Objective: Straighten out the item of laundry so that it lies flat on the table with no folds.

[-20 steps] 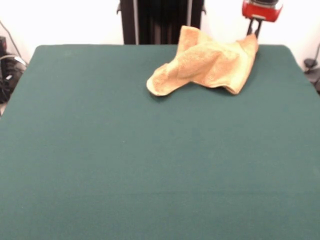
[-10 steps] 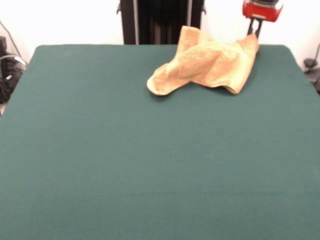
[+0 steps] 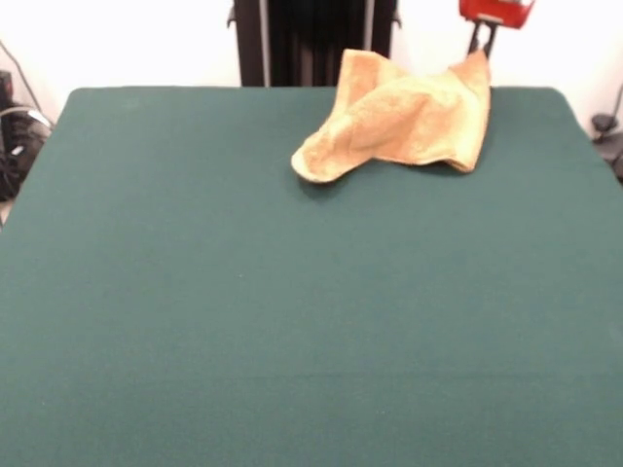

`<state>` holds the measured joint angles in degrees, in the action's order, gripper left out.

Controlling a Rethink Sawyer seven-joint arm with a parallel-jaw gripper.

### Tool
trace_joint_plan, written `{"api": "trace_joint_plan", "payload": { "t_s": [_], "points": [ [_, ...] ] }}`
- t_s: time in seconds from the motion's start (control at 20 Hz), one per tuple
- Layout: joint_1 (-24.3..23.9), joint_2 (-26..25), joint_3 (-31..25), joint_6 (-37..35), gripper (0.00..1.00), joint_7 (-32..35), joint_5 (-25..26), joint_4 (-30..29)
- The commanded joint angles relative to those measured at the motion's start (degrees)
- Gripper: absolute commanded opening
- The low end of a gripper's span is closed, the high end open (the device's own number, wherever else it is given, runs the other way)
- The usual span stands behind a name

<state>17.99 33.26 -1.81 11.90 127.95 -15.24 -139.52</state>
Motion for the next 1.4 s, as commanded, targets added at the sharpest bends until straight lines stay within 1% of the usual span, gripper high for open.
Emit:
{"api": "trace_joint_plan", "payload": {
  "t_s": [0.05,0.25,0.5,0.6,0.65,0.7,0.85,0.9,0.95,1.05,1.15,1.25,1.4],
  "points": [
    [-2.4,-0.6,-3.0,3.2,0.0,12.7,2.5,-4.1],
    [-4.2,-2.6,-3.0,5.1,0.0,13.0,4.5,-3.8],
    [-4.3,-7.9,-3.5,7.5,0.0,12.8,4.8,1.5],
    [-4.5,-9.4,-2.8,7.6,0.0,11.5,4.7,3.8],
    [-3.4,-9.3,-1.6,8.0,0.0,10.6,4.3,4.7],
    [-1.8,-9.2,0.4,8.2,1.0,9.2,3.2,5.6],
    [0.8,-9.1,2.7,12.2,1.0,12.5,-1.7,7.1],
    [0.5,-8.9,3.2,10.7,1.0,9.6,-0.8,9.1],
    [0.0,-8.5,3.1,9.4,1.0,9.0,-1.0,9.9],
    [-3.4,-7.7,0.2,7.4,1.0,9.1,1.2,10.8],
    [-5.8,-6.0,-2.6,5.0,1.0,9.7,2.1,10.3],
    [-6.4,-3.8,-3.6,2.1,1.0,10.3,1.1,9.4],
    [-5.4,0.1,-2.1,-1.8,1.0,9.0,-0.2,9.1]
  ]
}}
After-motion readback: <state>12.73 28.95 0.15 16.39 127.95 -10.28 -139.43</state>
